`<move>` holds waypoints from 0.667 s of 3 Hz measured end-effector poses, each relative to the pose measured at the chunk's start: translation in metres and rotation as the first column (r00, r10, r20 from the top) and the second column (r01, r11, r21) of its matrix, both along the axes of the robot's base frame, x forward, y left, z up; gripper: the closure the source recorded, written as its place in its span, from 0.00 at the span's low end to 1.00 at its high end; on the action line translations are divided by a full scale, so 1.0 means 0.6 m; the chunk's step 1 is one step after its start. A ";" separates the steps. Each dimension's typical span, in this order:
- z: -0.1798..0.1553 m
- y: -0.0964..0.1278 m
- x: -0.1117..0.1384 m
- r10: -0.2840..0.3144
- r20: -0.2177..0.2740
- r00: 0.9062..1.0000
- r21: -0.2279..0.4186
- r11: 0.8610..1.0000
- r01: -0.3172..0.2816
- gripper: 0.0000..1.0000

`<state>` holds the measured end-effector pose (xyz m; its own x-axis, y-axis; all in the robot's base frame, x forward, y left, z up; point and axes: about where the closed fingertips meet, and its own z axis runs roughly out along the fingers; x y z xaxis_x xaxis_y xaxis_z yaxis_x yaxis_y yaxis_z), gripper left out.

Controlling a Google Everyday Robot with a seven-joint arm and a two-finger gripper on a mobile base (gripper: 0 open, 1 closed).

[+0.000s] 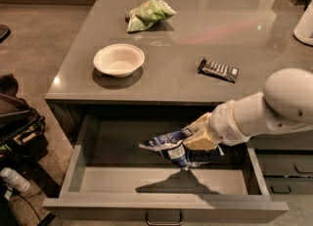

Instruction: Pick blue chip bag from top drawer and place on counter

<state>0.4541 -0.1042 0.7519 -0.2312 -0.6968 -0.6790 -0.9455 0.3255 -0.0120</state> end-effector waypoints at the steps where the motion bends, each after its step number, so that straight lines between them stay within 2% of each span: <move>1: 0.112 0.012 -0.004 0.014 0.056 0.998 -0.109 0.994 -0.008 1.00; 2: 0.221 0.036 0.008 0.065 0.120 0.991 -0.217 0.975 -0.038 1.00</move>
Offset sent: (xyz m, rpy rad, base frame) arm 0.0184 0.0365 0.2014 -0.3291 -0.1924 0.0936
